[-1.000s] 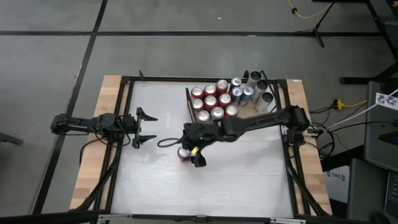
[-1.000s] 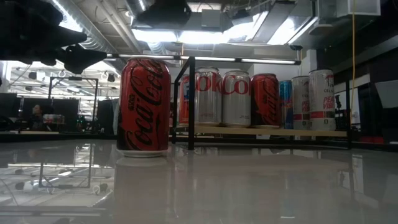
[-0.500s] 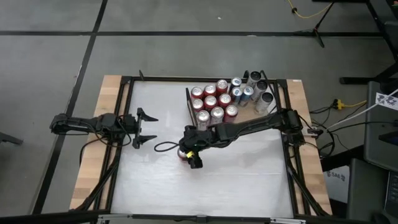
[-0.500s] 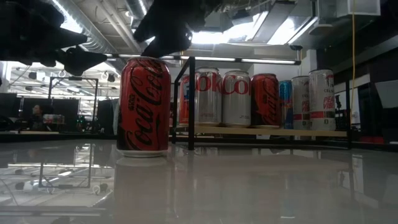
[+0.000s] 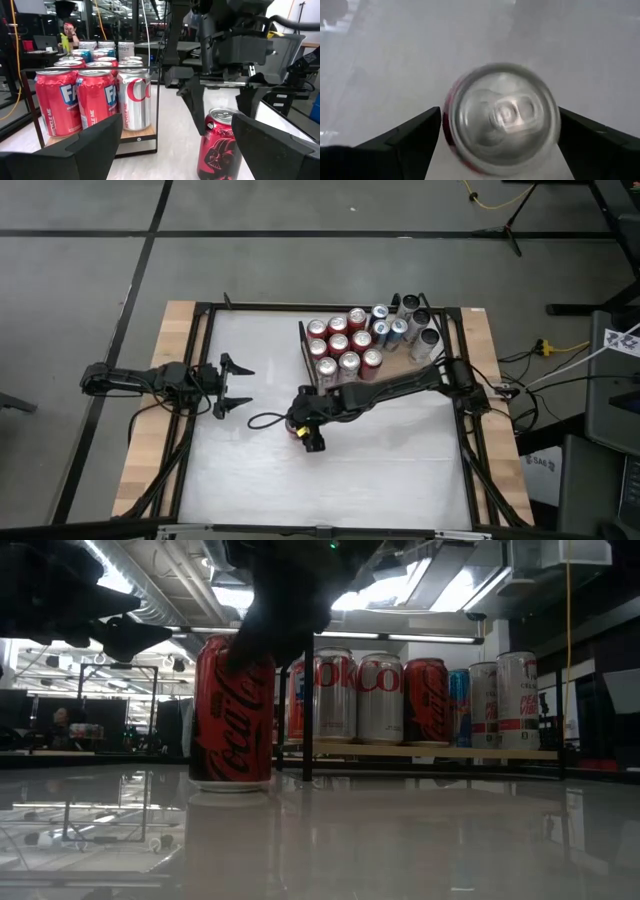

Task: Place canned beverage on shelf
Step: Put the red soda can on the shelf

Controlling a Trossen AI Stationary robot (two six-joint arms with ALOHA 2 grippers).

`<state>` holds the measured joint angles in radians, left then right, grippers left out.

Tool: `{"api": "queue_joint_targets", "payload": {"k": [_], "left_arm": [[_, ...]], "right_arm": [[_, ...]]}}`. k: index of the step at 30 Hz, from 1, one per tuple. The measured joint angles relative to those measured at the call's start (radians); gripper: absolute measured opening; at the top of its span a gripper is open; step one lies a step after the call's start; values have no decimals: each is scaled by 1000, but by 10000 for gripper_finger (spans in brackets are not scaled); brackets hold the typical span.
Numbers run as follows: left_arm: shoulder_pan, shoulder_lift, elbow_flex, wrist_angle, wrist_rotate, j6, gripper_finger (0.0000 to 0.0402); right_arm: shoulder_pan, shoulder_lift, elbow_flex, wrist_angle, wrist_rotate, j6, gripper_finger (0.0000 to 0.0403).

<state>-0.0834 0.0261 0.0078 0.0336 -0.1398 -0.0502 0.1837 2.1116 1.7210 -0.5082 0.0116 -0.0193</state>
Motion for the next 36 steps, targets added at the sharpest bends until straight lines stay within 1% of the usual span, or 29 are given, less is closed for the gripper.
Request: {"api": "queue_joint_targets", "payload": {"k": [3, 5, 12, 17, 21, 24, 32, 36], "left_arm": [[0, 0, 0, 0, 0, 0, 368], [0, 0, 0, 0, 0, 0, 368], [0, 0, 0, 0, 0, 0, 368], [0, 0, 0, 0, 0, 0, 368], [0, 0, 0, 0, 0, 0, 368], [0, 0, 0, 0, 0, 0, 368], [0, 0, 0, 0, 0, 1, 368], [0, 0, 0, 0, 0, 1, 368]], "right_arm": [[0, 7, 1, 0, -3, 0, 358], [0, 7, 1, 9, -3, 0, 348], [0, 7, 1, 15, -4, 0, 283], [0, -14, 2, -36, -40, 31, 280], [0, -85, -1, -119, -56, 39, 282], [1, -157, 1, -226, -44, 48, 283], [14, -334, 1, -485, 18, 65, 282], [22, -427, -20, -600, 69, 94, 281]]}}
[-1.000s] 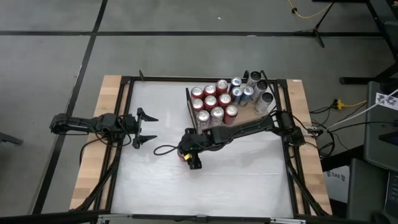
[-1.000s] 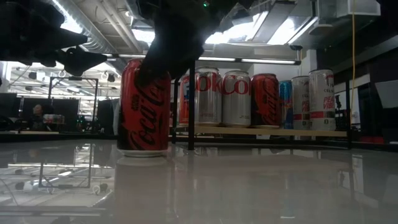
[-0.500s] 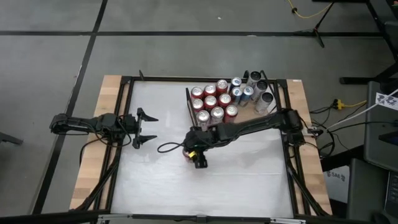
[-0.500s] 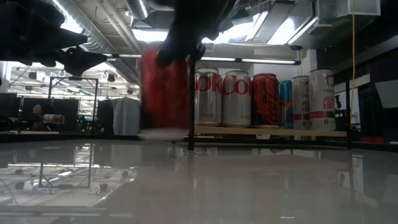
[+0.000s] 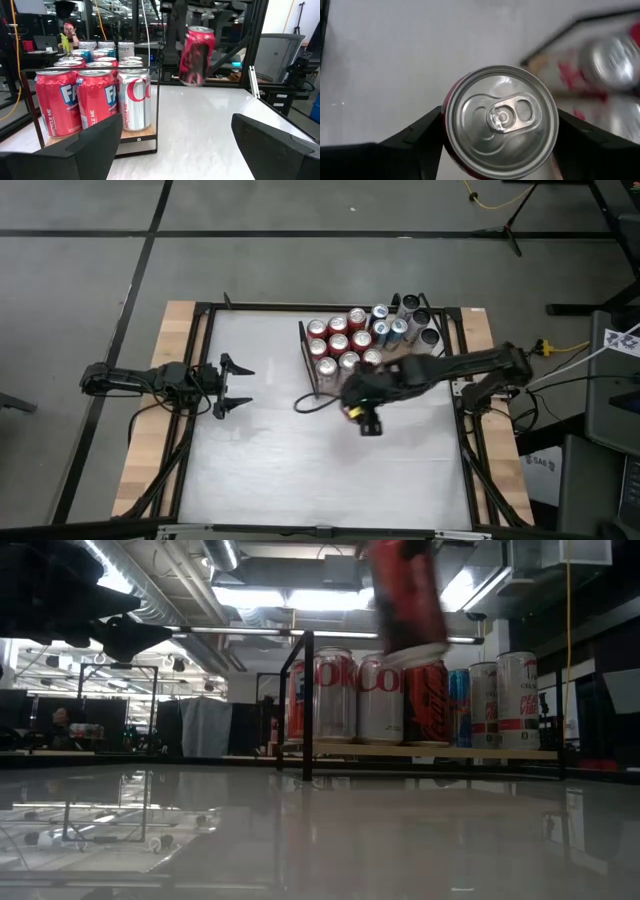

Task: Place canned beverage on shelf
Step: Put the red soda can on the shelf

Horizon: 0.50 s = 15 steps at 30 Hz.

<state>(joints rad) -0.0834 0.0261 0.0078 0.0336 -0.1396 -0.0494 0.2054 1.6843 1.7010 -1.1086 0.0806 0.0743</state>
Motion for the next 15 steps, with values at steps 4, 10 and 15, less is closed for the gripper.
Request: {"api": "queue_joint_targets", "payload": {"k": [4, 10, 15], "left_arm": [[0, 0, 0, 1, 0, 0, 368], [0, 0, 0, 1, 0, 0, 368], [0, 0, 0, 2, 0, 0, 368]], "right_arm": [[-3, -142, -71, -66, 26, 46, 282], [-4, -397, -274, -69, 110, 105, 283], [-40, -582, -458, -52, 129, 106, 287]]}}
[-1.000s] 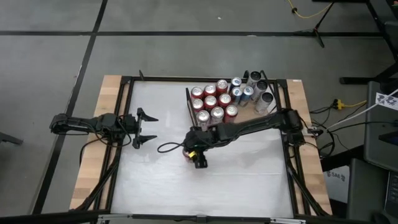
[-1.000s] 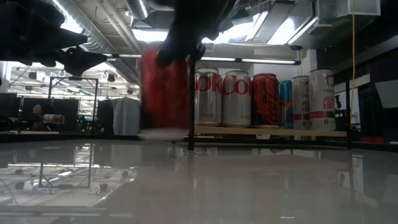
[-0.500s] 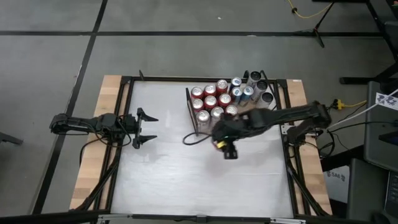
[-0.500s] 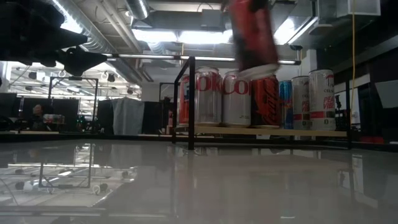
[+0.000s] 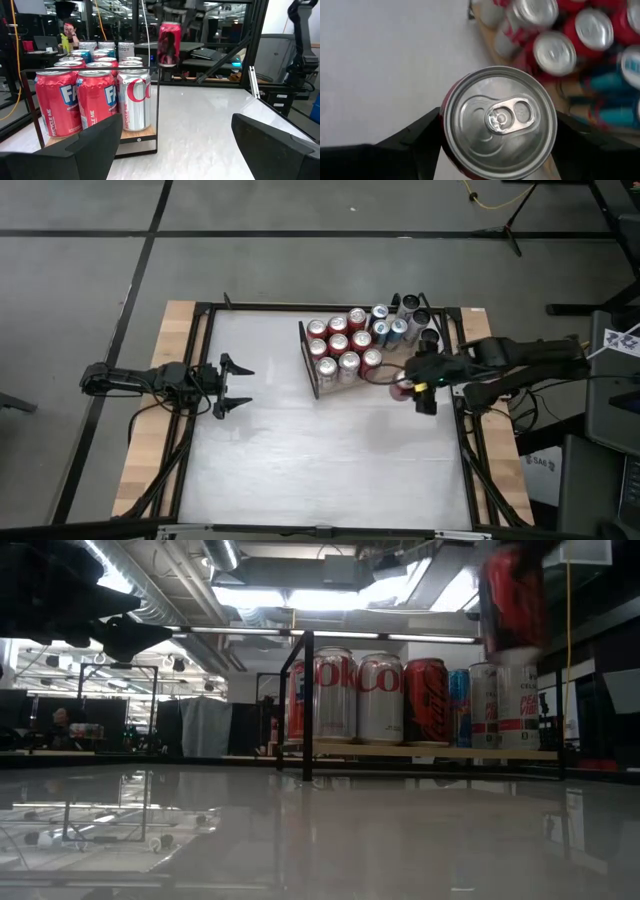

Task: Place canned beverage on shelf
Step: Put the red soda can on the shelf

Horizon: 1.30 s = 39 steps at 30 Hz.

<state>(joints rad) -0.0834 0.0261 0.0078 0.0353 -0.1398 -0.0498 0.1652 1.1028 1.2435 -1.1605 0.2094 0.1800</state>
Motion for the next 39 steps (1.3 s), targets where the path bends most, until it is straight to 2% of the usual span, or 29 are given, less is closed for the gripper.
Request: {"api": "queue_joint_targets", "payload": {"k": [7, 15, 20, 25, 30, 39], "left_arm": [[0, 0, 0, 0, 0, 0, 368], [0, 0, 0, 2, 0, 0, 368], [0, 0, 0, 2, 0, 0, 368], [0, 0, 0, 2, 0, 0, 368], [0, 0, 0, 2, 0, 0, 368], [0, 0, 0, 2, -1, 0, 368]], "right_arm": [[-144, -121, -185, 118, 3, -92, 290], [-353, -115, -292, 262, -127, -262, 291], [-482, -115, -342, 319, -163, -329, 291], [-577, -96, -365, 375, -257, -374, 291], [-623, -59, -391, 420, -323, -397, 292], [-624, 4, -393, 489, -323, -420, 292]]}}
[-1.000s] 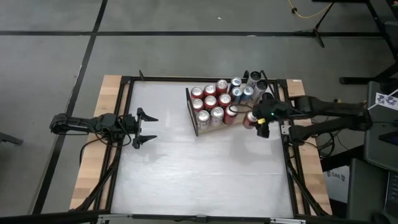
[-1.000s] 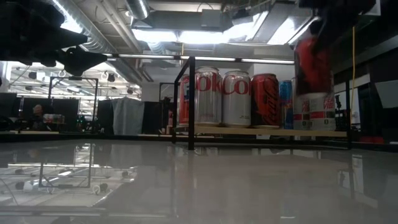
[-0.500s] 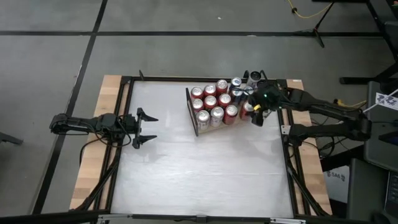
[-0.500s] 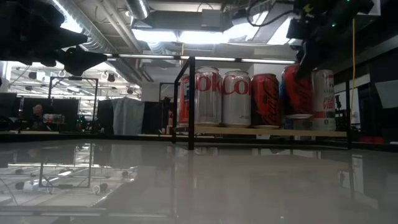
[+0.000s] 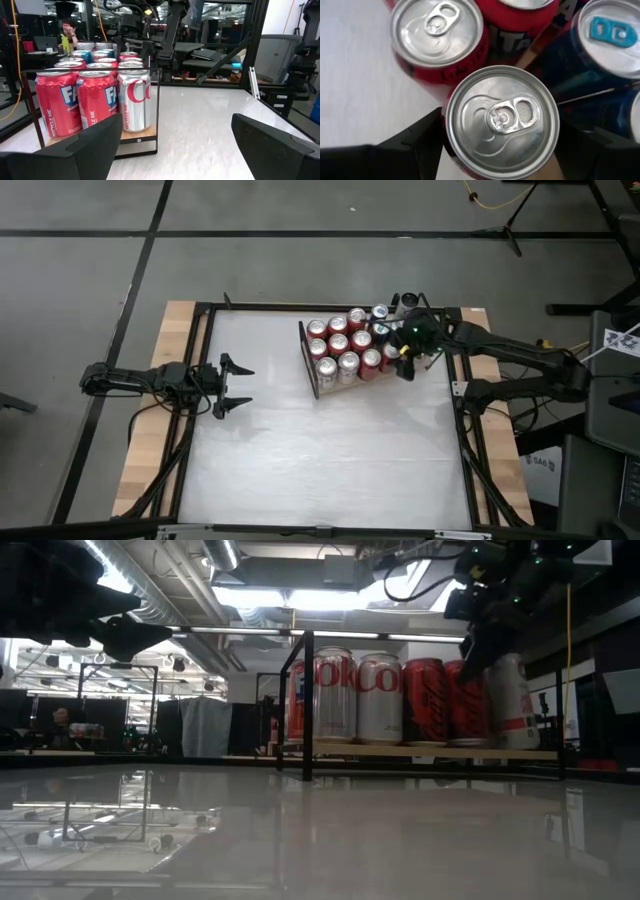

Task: Place canned beverage on shelf
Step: Put the red soda can on the shelf

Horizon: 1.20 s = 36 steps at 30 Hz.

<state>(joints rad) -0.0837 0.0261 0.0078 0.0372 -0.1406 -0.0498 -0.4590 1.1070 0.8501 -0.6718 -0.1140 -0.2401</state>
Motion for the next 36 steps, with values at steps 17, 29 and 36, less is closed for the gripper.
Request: {"api": "queue_joint_targets", "payload": {"k": [17, 29, 36], "left_arm": [[0, 0, 0, 0, 0, 0, 368], [0, 0, 0, 0, 0, 0, 368], [0, 0, 0, 0, 0, 0, 368]], "right_arm": [[0, -23, -1, -42, 9, 8, 292], [0, -38, -2, -46, 14, 12, 292], [0, -72, -2, -48, 15, 22, 292]]}}
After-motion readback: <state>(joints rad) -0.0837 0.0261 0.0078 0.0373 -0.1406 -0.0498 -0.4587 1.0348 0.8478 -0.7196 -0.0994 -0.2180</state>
